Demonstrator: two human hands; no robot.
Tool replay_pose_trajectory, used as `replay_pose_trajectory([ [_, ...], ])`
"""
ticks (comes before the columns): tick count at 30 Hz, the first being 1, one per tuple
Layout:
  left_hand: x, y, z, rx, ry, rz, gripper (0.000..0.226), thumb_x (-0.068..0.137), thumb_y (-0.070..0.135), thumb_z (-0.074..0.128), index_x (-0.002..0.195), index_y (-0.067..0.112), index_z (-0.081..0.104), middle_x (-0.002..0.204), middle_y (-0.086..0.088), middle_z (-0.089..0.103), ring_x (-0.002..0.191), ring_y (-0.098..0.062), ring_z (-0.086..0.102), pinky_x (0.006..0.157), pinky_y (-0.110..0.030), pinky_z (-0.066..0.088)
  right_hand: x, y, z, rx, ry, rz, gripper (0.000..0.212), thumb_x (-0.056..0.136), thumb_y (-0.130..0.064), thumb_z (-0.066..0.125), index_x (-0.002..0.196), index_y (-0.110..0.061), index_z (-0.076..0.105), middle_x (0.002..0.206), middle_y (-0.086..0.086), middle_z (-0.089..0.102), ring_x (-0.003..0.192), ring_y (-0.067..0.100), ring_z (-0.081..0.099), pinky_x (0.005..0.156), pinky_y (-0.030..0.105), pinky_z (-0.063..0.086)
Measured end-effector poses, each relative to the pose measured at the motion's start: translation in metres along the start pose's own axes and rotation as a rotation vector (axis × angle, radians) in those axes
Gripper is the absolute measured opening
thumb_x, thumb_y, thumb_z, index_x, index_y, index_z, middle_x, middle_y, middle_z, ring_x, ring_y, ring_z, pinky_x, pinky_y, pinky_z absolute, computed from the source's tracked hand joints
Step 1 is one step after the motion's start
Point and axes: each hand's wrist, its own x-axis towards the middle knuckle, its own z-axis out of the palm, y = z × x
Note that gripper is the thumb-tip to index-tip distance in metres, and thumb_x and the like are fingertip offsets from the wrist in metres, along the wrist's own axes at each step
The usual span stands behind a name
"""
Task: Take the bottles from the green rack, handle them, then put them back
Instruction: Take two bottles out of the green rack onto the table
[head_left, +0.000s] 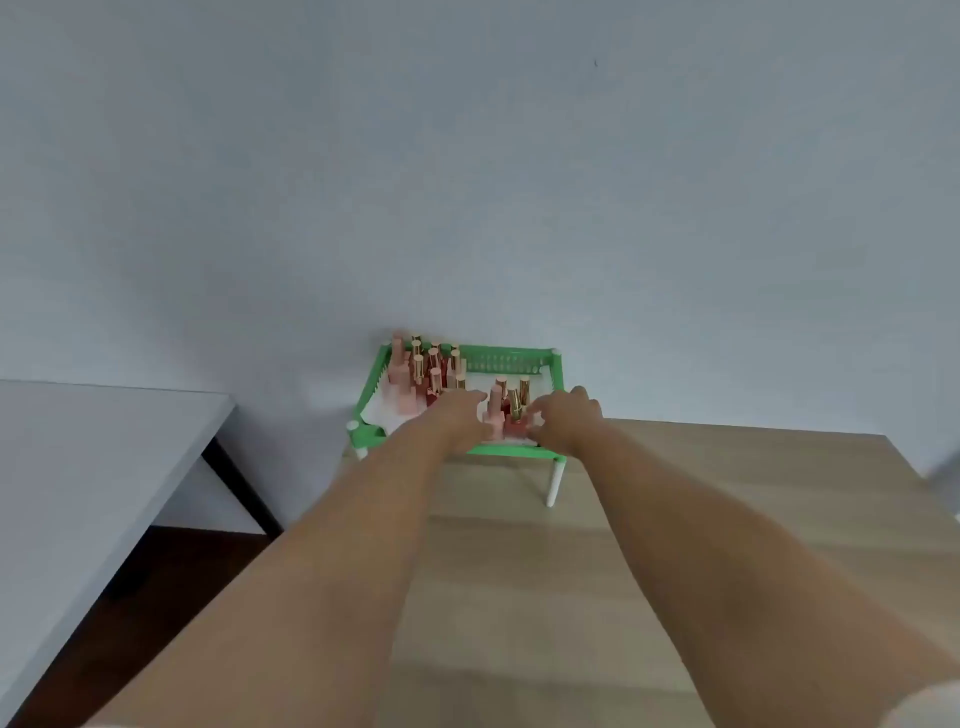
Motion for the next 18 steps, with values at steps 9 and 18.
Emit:
replay_pose_trajectory([
  [9, 0.018, -0.012, 0.022, -0.190, 0.153, 0.027, 0.027, 0.083, 0.022, 0.068, 0.109, 0.014, 0.064, 0.112, -0.002, 0.066, 0.104, -0.022, 0.059, 0.076, -0.028, 0.042, 0.014, 0.007, 0.026, 0.002, 0.118, -0.003, 0.034, 0.078, -0.053, 0.057, 0.109, -0.039, 0.059, 0.089, -0.004, 0.056, 0.108, 0.027, 0.037, 0.078, 0.037, 0.027],
  [18, 0.019, -0.008, 0.038, -0.318, 0.352, 0.107, 0.006, 0.087, 0.014, 0.064, 0.085, 0.008, 0.063, 0.090, -0.007, 0.070, 0.084, -0.027, 0.065, 0.075, -0.039, 0.053, 0.016, 0.005, 0.038, 0.067, 0.196, 0.041, 0.027, 0.082, -0.050, 0.054, 0.105, -0.037, 0.060, 0.094, -0.009, 0.061, 0.109, 0.024, 0.033, 0.077, 0.034, 0.022],
])
